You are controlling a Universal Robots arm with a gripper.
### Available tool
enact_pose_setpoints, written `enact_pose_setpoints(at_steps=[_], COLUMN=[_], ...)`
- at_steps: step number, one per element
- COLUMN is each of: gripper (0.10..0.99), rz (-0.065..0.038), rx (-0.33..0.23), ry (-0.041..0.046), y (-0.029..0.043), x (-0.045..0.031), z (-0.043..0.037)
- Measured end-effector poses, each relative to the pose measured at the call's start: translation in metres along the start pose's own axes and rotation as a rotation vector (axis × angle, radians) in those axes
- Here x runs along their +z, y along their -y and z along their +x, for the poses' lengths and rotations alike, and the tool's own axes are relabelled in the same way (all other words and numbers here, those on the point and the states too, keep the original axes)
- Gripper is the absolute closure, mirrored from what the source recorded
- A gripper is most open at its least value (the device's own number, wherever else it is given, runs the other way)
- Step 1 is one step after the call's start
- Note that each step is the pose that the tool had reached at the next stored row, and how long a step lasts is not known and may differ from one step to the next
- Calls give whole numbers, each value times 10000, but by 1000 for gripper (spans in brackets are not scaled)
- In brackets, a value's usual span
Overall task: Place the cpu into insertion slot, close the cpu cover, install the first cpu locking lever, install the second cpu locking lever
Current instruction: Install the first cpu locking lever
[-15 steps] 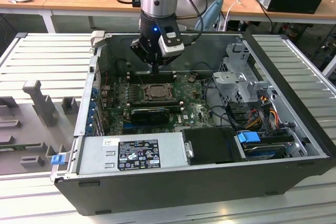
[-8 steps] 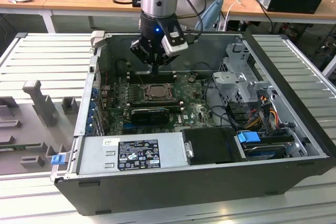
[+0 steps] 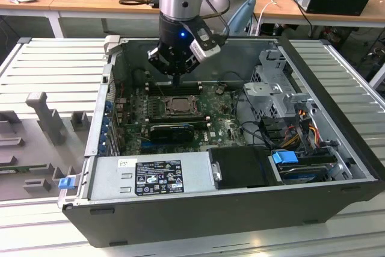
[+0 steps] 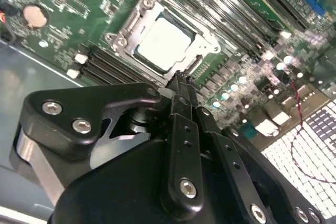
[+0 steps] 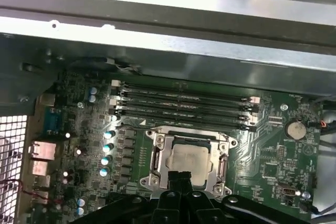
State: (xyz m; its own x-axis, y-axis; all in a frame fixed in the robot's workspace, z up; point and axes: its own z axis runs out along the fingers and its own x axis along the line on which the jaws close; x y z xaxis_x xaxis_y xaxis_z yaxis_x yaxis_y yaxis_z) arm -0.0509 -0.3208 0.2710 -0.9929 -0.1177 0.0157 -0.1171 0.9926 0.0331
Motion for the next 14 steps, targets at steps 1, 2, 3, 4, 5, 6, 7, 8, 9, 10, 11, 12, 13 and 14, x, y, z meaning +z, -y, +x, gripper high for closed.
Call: enact_pose_setpoints(at_steps=[1, 2, 3, 4, 5, 6, 7, 8, 9, 10, 11, 12, 13, 14], gripper=[980, 980, 980, 980, 980, 980, 980, 980, 980, 980, 980, 980, 980, 980], rz=[-5, -15, -22, -30, -41, -45, -48, -51, -53, -54, -57, -57, -60, -62], rx=[1, 0, -1, -1, -1, -1, 0, -2, -2, -1, -2, -1, -2, -3], ry=[2, 6, 8, 11, 16, 21, 28, 34, 42, 45, 47, 44, 45, 45], y=[-6, -15, -22, -27, -35, -40, -46, -51, -58, -63, -74, -95, -129, -177], x=[2, 5, 7, 9, 13, 17, 21, 26, 33, 39, 51, 63, 79, 95], z=[46, 131, 184, 231, 300, 344, 392, 434, 496, 530, 567, 601, 607, 602])
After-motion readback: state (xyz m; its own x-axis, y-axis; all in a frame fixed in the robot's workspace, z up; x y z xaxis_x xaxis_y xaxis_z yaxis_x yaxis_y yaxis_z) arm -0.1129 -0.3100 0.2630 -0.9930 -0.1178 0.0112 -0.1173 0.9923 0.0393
